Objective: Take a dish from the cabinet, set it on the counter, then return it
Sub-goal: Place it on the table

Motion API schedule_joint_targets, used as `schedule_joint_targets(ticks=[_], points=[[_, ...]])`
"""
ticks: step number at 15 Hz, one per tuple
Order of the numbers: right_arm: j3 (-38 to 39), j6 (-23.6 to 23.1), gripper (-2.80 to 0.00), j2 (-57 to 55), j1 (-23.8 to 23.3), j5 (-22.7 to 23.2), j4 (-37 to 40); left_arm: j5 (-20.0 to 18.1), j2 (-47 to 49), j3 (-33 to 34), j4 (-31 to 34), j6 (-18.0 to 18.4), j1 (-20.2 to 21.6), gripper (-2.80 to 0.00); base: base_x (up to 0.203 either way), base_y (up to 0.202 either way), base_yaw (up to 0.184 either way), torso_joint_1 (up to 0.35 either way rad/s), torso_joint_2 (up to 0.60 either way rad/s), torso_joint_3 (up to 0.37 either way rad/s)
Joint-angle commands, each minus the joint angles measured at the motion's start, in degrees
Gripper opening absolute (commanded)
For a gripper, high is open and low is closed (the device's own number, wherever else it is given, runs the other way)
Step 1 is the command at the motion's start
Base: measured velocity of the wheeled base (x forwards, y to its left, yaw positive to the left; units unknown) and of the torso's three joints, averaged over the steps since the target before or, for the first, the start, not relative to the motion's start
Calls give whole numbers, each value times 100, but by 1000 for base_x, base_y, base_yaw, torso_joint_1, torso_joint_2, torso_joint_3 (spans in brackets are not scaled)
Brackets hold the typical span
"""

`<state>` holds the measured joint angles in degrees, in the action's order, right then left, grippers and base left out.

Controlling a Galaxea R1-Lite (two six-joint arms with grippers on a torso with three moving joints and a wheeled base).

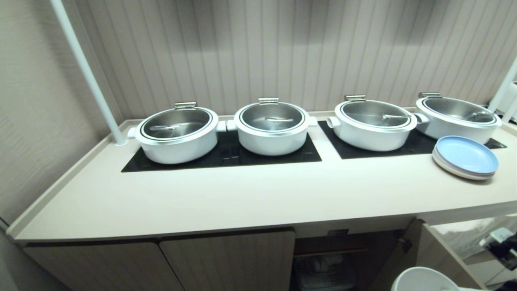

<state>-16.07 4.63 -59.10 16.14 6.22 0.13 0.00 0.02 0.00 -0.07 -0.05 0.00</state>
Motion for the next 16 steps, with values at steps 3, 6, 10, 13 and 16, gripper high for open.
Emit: schedule_joint_targets(ticks=[3, 6, 10, 13, 16], points=[[86, 3, -280, -11, 3, 2, -77, 0, -2, 0, -2, -4, 0, -280, 0, 0, 0, 74, -135, -70], [109, 3, -280, -23, 3, 2, -115, 0, -2, 0, -2, -4, 0, -280, 0, 0, 0, 70, -132, -63], [69, -5, -280, -93, -6, 2, -137, 0, -2, 0, -1, -4, 0, -280, 0, 0, 0, 65, -124, -61], [141, -17, -280, -93, 3, 2, -163, 9, -2, 0, -2, -4, 0, -280, 0, 0, 0, 66, -123, -61], [138, -15, -280, -110, 3, 2, -154, 0, -2, 0, 6, 5, 0, -280, 0, 0, 0, 57, -120, -61]])
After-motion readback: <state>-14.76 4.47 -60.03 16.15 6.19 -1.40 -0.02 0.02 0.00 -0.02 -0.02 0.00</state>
